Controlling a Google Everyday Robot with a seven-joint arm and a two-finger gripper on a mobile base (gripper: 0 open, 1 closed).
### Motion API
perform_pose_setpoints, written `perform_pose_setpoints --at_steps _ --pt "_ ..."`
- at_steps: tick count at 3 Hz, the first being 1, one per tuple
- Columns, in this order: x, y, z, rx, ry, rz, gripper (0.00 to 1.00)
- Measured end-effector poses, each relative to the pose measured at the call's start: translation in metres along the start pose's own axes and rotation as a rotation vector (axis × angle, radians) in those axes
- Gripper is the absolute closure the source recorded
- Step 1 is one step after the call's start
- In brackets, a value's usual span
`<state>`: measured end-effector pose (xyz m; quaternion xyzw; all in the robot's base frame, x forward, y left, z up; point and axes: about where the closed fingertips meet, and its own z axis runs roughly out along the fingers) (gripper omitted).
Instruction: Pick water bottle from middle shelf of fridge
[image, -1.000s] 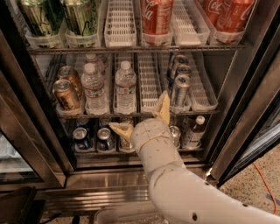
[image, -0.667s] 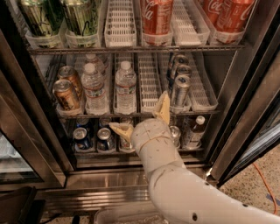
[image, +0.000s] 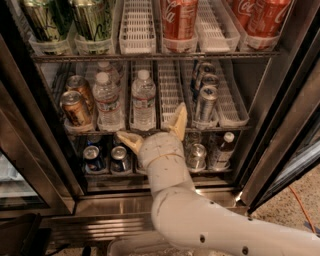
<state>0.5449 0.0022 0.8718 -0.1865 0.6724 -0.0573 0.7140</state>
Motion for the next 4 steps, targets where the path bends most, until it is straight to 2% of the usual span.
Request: perform_pose_setpoints --at_steps 2,3,4 --pt "-0.011 0.024 0.018 -0.012 -0.056 0.089 0.01" --pt "-0.009 0.023 0.025 0.009 -0.065 0.096 0.12" --pt "-0.006 0.017 0.034 0.039 -0.068 0.083 0.18"
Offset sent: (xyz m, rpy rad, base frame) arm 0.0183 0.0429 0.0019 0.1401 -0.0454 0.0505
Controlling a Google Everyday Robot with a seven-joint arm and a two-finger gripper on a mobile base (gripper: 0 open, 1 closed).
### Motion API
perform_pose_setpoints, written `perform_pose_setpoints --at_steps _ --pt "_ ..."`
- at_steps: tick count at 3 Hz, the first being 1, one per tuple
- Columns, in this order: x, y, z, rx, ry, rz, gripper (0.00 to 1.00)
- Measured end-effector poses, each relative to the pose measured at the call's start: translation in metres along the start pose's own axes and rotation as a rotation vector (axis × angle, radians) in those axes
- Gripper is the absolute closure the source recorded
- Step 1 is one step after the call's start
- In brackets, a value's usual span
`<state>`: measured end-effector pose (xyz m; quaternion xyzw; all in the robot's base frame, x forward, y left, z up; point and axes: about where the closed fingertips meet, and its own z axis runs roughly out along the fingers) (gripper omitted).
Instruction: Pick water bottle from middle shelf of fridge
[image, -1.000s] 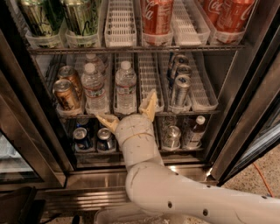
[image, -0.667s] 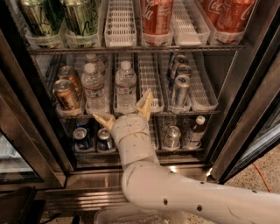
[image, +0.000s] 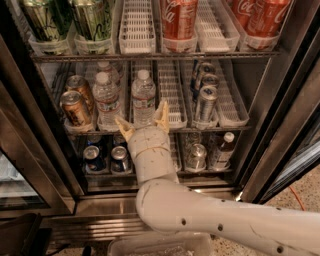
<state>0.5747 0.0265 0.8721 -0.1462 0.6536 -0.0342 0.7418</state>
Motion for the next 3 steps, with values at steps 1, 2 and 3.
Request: perform_pose_setpoints --at_steps 1,2,3 --pt "0.004 -0.003 0.007 0.019 0.007 -0.006 0.23" --pt "0.01 -0.006 0.014 0.036 0.023 0.0 0.23" --pt "0.014 -0.01 0.02 0.052 0.035 0.008 0.24"
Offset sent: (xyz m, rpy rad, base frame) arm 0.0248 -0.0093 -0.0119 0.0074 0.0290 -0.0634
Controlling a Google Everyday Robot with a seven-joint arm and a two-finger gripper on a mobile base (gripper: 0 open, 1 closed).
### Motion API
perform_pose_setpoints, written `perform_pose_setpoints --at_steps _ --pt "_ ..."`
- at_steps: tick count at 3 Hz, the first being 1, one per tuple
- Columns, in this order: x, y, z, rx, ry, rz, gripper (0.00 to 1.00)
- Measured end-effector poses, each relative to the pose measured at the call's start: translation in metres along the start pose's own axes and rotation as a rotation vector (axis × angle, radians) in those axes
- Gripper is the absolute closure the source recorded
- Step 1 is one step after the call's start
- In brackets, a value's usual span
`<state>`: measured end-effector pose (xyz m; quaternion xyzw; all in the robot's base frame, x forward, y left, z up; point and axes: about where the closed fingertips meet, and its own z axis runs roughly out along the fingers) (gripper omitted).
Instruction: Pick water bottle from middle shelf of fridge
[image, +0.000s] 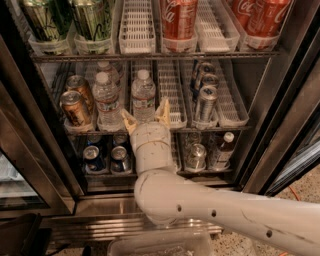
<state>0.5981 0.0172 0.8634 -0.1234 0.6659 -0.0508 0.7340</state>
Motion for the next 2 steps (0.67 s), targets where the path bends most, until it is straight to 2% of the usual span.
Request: perform_pose_setpoints --at_steps 2 --pt "0.0081 0.0 0.0108 0.017 0.024 0.028 0.35"
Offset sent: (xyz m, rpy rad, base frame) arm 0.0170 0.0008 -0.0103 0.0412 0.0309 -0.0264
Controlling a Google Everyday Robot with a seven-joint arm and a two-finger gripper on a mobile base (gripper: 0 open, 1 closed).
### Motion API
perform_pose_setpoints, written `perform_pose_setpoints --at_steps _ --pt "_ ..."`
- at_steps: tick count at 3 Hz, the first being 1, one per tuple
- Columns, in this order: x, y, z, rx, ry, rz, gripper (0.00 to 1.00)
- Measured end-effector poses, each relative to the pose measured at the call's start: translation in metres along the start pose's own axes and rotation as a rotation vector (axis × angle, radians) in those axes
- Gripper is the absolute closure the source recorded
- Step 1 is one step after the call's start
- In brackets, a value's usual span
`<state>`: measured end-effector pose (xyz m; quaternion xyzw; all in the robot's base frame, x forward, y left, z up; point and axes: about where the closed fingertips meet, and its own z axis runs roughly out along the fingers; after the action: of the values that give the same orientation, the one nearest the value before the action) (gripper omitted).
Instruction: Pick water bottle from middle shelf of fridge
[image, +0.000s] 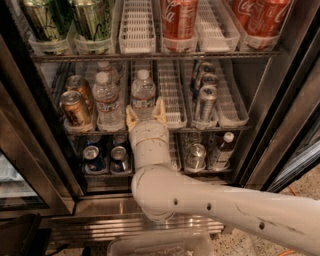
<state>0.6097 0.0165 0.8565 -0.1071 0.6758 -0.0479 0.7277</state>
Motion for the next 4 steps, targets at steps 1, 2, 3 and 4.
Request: perform_pose_setpoints --at_steps 1,2,3,4 --pt "0.0043 0.0022 0.0045 0.002 0.011 0.01 0.34" --pt "0.0077 0.0055 0.0082 0.001 0.02 0.014 0.33" --pt "0.0106 0.0079 0.0111 0.0 0.027 0.017 0.29" --pt "0.0121 0.0089 0.0127 0.0 0.029 0.018 0.48"
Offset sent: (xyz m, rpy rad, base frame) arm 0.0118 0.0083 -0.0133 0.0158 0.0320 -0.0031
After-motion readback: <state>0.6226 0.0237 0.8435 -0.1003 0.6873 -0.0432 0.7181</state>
